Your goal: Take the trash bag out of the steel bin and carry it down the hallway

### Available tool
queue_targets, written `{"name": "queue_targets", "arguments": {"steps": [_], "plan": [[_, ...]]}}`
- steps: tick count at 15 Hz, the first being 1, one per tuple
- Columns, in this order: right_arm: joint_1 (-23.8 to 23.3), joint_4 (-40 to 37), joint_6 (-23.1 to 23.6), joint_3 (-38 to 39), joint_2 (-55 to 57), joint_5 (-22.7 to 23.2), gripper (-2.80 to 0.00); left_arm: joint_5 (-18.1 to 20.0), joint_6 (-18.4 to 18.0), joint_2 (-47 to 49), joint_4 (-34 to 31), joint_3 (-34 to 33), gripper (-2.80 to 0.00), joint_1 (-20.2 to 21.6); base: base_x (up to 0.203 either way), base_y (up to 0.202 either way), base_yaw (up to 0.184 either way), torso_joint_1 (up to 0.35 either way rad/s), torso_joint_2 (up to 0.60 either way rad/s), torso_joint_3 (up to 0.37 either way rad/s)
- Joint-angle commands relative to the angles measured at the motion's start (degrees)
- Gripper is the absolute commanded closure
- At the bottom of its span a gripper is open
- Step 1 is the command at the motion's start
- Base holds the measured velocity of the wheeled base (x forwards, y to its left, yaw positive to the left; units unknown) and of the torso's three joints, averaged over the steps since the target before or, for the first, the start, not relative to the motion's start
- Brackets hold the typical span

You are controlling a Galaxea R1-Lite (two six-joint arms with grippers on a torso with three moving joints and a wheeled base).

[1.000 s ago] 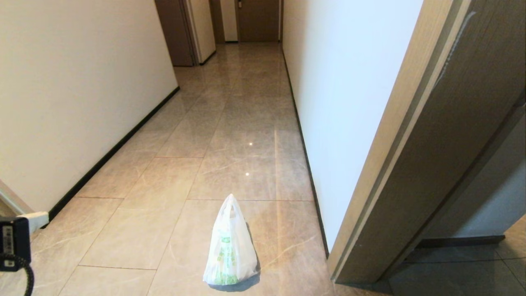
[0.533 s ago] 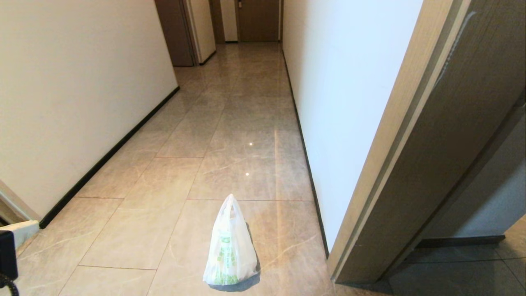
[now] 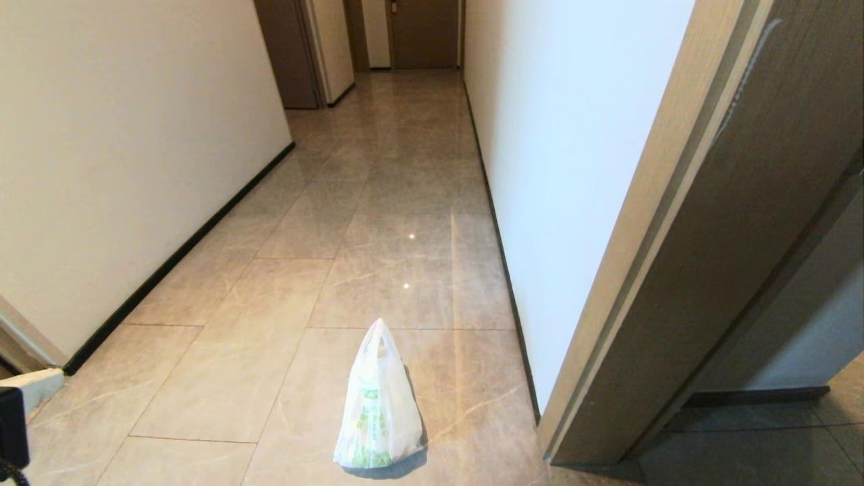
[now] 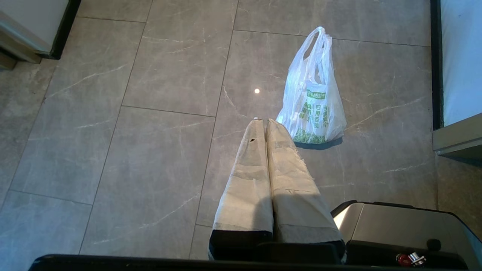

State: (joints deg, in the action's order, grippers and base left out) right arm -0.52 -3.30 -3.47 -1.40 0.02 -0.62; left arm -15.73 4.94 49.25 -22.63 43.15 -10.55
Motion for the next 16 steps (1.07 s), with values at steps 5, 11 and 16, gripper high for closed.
{"name": "queue_targets", "arguments": {"steps": [5,11,16], "plan": [[0.0,0.0,0.0,0.0,-0.1,0.0,0.0,-0.1,0.1,-0.5,-0.2,-0.4,0.0,0.0,0.0,0.0,0.0,0.0,0.0,0.0],[0.0,0.0,0.0,0.0,-0.1,0.0,0.0,-0.1,0.1,-1.2,-0.6,-0.4,0.0,0.0,0.0,0.0,0.0,0.0,0.0,0.0],[0.0,0.0,0.0,0.0,-0.1,0.0,0.0,-0.1,0.4,-2.7,-1.7,-1.1,0.0,0.0,0.0,0.0,0.0,0.0,0.0,0.0]]}}
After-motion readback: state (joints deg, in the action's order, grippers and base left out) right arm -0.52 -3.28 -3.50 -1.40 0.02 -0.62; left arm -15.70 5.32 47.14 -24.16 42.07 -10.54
